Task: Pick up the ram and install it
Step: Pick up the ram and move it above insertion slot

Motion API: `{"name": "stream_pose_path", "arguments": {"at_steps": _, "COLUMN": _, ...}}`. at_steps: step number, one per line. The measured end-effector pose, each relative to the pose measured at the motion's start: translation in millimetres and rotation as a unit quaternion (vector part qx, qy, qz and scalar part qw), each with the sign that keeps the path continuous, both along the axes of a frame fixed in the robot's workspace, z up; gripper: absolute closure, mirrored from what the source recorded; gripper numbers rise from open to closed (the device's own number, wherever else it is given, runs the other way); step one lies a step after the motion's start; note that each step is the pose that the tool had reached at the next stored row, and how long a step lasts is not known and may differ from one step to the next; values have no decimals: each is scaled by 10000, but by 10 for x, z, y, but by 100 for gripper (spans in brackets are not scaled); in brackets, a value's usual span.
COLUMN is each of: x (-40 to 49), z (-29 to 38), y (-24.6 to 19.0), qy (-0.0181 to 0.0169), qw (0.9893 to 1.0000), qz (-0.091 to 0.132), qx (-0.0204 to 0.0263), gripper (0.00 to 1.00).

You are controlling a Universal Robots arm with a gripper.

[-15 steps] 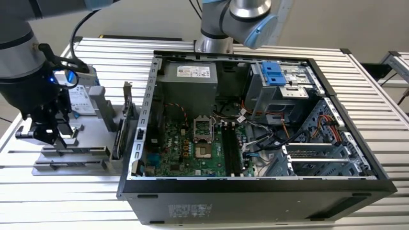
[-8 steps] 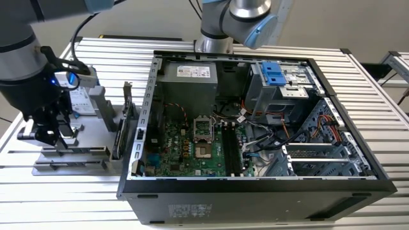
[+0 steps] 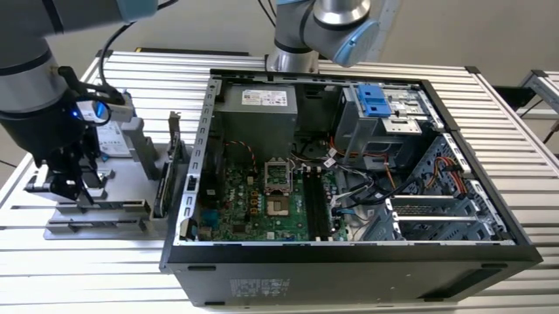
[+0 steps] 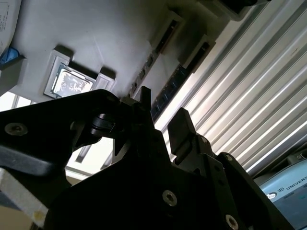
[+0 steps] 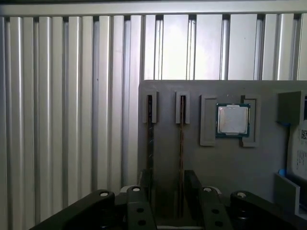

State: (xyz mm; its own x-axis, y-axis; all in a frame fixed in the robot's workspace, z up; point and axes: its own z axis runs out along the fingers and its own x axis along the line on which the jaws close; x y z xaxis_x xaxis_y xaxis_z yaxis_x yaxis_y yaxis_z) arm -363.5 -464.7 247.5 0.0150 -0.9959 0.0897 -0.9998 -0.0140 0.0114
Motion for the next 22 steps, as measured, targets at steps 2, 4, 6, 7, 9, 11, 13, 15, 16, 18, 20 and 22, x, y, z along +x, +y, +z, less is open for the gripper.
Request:
{"name": "stream_pose_path", "arguments": {"at_steps": 2, "x": 0, "z": -11, "y": 3, "qy": 0, "qw": 10000, "qz": 0, "qx": -8, "gripper": 0}}
{"name": "stream_pose_path", "arguments": {"at_steps": 4, "x": 0, "z": -22, "y": 7, "qy": 0, "qw": 10000, "qz": 0, "qx": -15, "gripper": 0}}
{"name": "stream_pose_path", "arguments": {"at_steps": 6, "x": 0, "z": -33, "y": 10, "qy": 0, "qw": 10000, "qz": 0, "qx": -23, "gripper": 0}}
{"name": "stream_pose_path", "arguments": {"at_steps": 7, "x": 0, "z": -39, "y": 12, "qy": 0, "qw": 10000, "qz": 0, "qx": -27, "gripper": 0}}
{"name": "stream_pose_path", "arguments": {"at_steps": 9, "x": 0, "z": -50, "y": 15, "qy": 0, "qw": 10000, "qz": 0, "qx": -36, "gripper": 0}}
{"name": "stream_pose_path", "arguments": {"at_steps": 11, "x": 0, "z": -60, "y": 19, "qy": 1, "qw": 10000, "qz": 0, "qx": -45, "gripper": 0}}
{"name": "stream_pose_path", "arguments": {"at_steps": 13, "x": 0, "z": -72, "y": 23, "qy": 1, "qw": 10000, "qz": 0, "qx": -54, "gripper": 0}}
{"name": "stream_pose_path", "arguments": {"at_steps": 15, "x": 0, "z": -83, "y": 28, "qy": 1, "qw": 10000, "qz": 0, "qx": -64, "gripper": 0}}
{"name": "stream_pose_path", "arguments": {"at_steps": 16, "x": 0, "z": -88, "y": 30, "qy": 1, "qw": 10000, "qz": 0, "qx": -69, "gripper": 0}}
{"name": "stream_pose_path", "arguments": {"at_steps": 18, "x": 0, "z": -100, "y": 35, "qy": 1, "qw": 10000, "qz": 0, "qx": -78, "gripper": 0}}
{"name": "stream_pose_path", "arguments": {"at_steps": 20, "x": 0, "z": -110, "y": 40, "qy": 2, "qw": 10000, "qz": 0, "qx": -89, "gripper": 0}}
{"name": "stream_pose_path", "arguments": {"at_steps": 22, "x": 0, "z": -122, "y": 45, "qy": 2, "qw": 9999, "qz": 0, "qx": -100, "gripper": 0}}
